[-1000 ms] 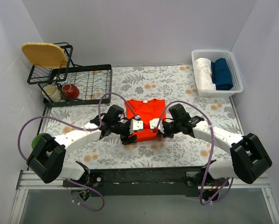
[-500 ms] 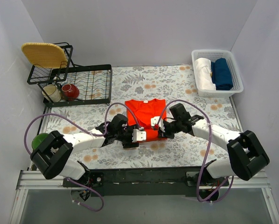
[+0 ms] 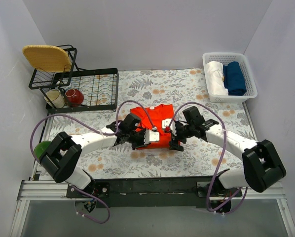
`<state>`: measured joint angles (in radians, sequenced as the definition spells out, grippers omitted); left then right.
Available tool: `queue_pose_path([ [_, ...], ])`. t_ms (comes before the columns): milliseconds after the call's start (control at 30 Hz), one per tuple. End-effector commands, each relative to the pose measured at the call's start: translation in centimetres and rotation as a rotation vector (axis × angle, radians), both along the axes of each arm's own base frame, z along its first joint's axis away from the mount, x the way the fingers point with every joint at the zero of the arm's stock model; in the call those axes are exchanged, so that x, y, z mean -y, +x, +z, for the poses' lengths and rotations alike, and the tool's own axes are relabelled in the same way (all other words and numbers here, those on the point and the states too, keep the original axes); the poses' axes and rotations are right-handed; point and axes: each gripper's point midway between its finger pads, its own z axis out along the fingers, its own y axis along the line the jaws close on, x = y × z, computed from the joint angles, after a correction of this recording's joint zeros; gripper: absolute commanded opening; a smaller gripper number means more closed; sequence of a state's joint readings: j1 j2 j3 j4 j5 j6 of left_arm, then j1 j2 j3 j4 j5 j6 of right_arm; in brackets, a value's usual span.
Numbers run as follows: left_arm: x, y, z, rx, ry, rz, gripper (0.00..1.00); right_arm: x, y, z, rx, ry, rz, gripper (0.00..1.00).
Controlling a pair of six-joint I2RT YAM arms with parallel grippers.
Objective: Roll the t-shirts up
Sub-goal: Roll the T-shirt to the center of the board.
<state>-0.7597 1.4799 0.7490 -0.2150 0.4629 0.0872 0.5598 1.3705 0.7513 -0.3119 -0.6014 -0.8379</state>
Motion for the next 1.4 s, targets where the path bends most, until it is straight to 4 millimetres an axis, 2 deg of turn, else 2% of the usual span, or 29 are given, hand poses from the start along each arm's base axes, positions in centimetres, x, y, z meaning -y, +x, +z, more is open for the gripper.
queue_pose_path([
  [0, 0.4, -2.4, 1.3, -0.246, -0.032, -0.017, 0.05, 0.2, -0.2, 1.8, 0.078, 0.054, -0.009, 0.99],
  [167, 0.5, -1.8, 1.3, -0.351, -0.051, -0.005, 0.03, 0.4, -1.0, 1.5, 0.09, 0.069, 0.012, 0.98],
  [233, 0.8, -1.2, 2.3, -0.386, -0.091, -0.009, 0.03, 0.3, -1.4, 1.3, 0.095, 0.069, 0.037, 0.98],
  [400, 0.8, 0.0, 2.7, -0.424, -0.11, -0.002, 0.03, -0.1, -1.5, -0.1, 0.105, 0.061, 0.069, 0.99],
  [533, 0.4, 0.6, 2.8, -0.433, -0.108, -0.009, 0.03, -1.0, -0.1, -0.7, 0.142, 0.074, 0.06, 0.99],
  [733, -0.1, 0.3, 2.2, -0.453, -0.082, -0.024, 0.04, -1.6, 2.0, -1.6, 0.172, 0.056, 0.035, 0.98],
  [800, -0.2, 0.3, 2.2, -0.457, -0.078, -0.028, 0.05, -1.7, 2.3, -1.6, 0.177, 0.051, 0.033, 0.93],
  [867, -0.3, 0.2, 2.2, -0.467, -0.066, -0.026, 0.05, -1.9, 2.3, -1.3, 0.174, 0.057, 0.048, 0.8],
  [900, -0.2, 0.4, 2.5, -0.465, -0.07, -0.027, 0.05, -1.6, 1.5, -1.8, 0.127, 0.033, 0.059, 0.73],
  [933, -0.2, 0.6, 2.8, -0.467, -0.071, -0.024, 0.05, -1.6, 1.2, -1.6, 0.107, 0.029, 0.064, 0.55],
  [1033, -0.1, 0.7, 3.8, -0.517, -0.082, -0.022, 0.05, -1.2, -0.8, -1.5, -0.007, 0.012, 0.092, 0.33],
  [1067, -0.4, 0.1, 3.7, -0.562, -0.067, -0.015, 0.04, -1.2, -1.7, -1.3, -0.048, 0.02, 0.116, 0.3],
  [1100, -0.1, 0.2, 4.4, -0.577, -0.083, -0.022, 0.03, -1.4, -1.8, -0.7, -0.064, 0.023, 0.13, 0.29],
  [1133, -0.2, 0.1, 4.7, -0.596, -0.089, -0.017, 0.02, -0.4, -3.8, -1.1, -0.166, -0.023, 0.148, 0.25],
  [1200, -0.4, -0.4, 5.2, -0.64, -0.091, -0.008, 0.0, -0.3, -4.6, -0.3, -0.219, -0.018, 0.218, 0.2],
  [1233, -0.5, -0.3, 5.6, -0.65, -0.103, -0.007, 0.0, 0.6, -6.0, -0.3, -0.296, -0.049, 0.237, 0.18],
  [1267, -0.6, -0.5, 5.6, -0.67, -0.099, -0.002, 0.0, 0.9, -6.1, -0.3, -0.327, -0.051, 0.24, 0.17],
  [1300, -0.7, -0.5, 5.4, -0.683, -0.093, 0.001, 0.0, 0.7, -5.1, -0.4, -0.34, -0.053, 0.241, 0.15],
  [1333, -0.7, -0.2, 5.2, -0.687, -0.09, 0.007, 0.0, 1.2, -5.5, -0.3, -0.399, -0.066, 0.24, 0.12],
  [1367, -0.8, -0.1, 5.1, -0.695, -0.087, 0.011, 0.0, 1.4, -4.8, -0.1, -0.426, -0.05, 0.23, 0.1],
])
